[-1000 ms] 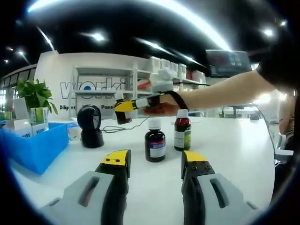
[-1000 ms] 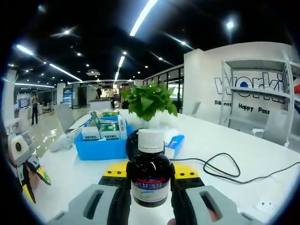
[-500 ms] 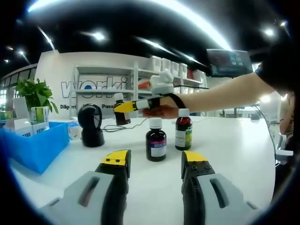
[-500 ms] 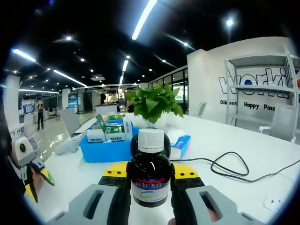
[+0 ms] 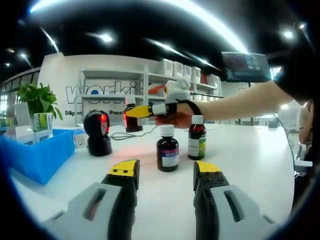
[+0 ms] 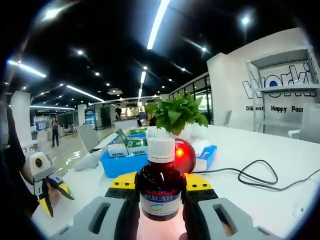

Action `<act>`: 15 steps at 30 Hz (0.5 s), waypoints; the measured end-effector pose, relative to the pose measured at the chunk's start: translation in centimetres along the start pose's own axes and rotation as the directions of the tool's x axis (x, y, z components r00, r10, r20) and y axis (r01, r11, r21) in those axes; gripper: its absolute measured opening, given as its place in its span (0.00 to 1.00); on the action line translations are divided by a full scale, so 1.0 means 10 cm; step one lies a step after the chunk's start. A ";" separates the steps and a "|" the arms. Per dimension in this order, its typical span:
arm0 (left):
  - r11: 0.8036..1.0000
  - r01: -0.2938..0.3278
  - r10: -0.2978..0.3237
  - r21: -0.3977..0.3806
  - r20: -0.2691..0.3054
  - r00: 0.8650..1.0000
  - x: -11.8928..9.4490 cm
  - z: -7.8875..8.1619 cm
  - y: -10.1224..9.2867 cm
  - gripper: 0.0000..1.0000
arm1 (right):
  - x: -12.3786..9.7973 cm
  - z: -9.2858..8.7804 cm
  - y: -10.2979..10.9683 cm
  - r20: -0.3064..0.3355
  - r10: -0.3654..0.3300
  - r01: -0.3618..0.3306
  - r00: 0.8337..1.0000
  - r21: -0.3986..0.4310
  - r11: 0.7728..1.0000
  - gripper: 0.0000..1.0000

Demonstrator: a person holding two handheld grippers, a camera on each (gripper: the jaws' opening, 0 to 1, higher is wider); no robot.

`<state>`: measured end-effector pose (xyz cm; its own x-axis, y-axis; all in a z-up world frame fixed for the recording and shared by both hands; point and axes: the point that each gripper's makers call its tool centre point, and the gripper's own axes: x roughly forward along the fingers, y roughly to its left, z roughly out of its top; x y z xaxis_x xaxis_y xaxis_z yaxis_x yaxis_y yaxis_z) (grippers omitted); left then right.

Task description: Rotate the medicine bottle to make it face forward pick up the medicine bottle inspect the drug traceability code place the medicine on the table

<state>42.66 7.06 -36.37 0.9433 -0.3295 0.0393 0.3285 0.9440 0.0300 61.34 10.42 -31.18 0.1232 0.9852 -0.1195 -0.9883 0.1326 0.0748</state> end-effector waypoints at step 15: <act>1.000 0.004 -0.004 0.006 0.001 1.000 0.00 -0.01 -0.01 0.34 | -0.28 0.29 -0.08 0.064 -0.130 0.130 0.990 0.000 0.992 0.28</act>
<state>42.67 6.96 -36.45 0.9420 -0.3331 0.0401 0.3318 0.9427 0.0357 62.04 7.92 -28.01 0.2558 0.9645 -0.0650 -0.9640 0.2596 0.0583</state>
